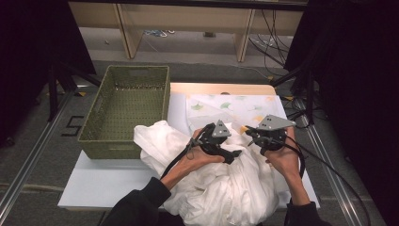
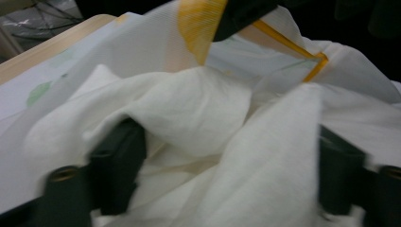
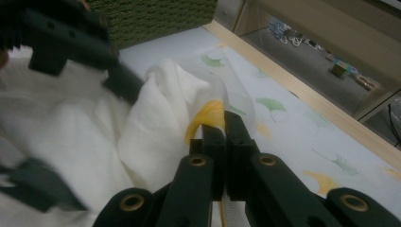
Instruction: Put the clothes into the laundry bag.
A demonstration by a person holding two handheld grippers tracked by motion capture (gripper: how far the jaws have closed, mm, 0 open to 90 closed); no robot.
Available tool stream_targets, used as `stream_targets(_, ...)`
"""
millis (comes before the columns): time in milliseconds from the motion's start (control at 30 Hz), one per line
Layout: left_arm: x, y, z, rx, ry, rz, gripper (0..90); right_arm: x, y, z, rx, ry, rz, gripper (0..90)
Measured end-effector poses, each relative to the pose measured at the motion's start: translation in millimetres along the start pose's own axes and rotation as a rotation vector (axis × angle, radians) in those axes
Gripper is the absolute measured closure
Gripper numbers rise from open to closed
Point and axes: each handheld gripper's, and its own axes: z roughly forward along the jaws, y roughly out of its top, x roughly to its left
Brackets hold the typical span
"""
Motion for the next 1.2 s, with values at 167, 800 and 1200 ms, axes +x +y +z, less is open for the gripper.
stream_targets(167,-18.6,-1.7,8.5,0.006,-0.15,0.082,76.7,-2.6,-1.2,-1.1,-0.004,0.0,0.002,90.0)
stream_targets(800,-7.2,-2.8,37.5,0.074,-0.02,-0.058,57.1,0.8,1.5,-2.6,-0.007,0.02,-0.007,90.0)
stream_targets(1200,13.0,-4.0,-88.8,0.068,0.143,0.01,20.4,-1.7,-2.1,-2.4,0.01,0.014,-0.008,90.0)
